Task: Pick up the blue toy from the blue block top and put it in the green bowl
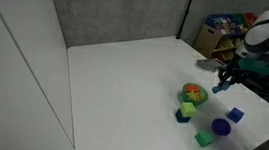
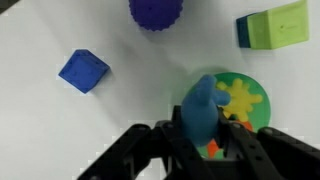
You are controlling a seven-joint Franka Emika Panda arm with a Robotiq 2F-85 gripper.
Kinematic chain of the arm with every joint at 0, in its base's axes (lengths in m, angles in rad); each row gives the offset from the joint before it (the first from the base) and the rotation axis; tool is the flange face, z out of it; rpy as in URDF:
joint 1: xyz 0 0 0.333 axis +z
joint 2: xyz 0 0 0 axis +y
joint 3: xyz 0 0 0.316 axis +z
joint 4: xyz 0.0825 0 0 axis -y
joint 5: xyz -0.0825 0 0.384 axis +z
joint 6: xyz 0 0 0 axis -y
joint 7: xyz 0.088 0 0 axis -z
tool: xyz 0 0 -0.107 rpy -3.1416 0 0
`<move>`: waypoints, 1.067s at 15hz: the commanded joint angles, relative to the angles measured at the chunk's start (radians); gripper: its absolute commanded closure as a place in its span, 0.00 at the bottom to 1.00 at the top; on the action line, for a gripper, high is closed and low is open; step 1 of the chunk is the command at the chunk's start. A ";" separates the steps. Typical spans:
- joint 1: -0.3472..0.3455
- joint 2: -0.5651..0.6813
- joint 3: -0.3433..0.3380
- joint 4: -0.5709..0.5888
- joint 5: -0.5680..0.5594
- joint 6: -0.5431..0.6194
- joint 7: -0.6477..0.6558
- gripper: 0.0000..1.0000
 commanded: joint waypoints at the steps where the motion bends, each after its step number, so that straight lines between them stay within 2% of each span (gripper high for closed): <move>1: 0.037 0.024 0.020 0.085 -0.048 -0.051 0.005 0.91; 6: 0.090 0.109 -0.006 0.202 -0.178 -0.113 0.093 0.90; 14: 0.149 0.258 -0.060 0.315 -0.329 -0.081 0.200 0.90; 15: 0.163 0.269 -0.070 0.325 -0.347 -0.090 0.217 0.46; 16: 0.176 0.275 -0.077 0.329 -0.364 -0.092 0.229 0.42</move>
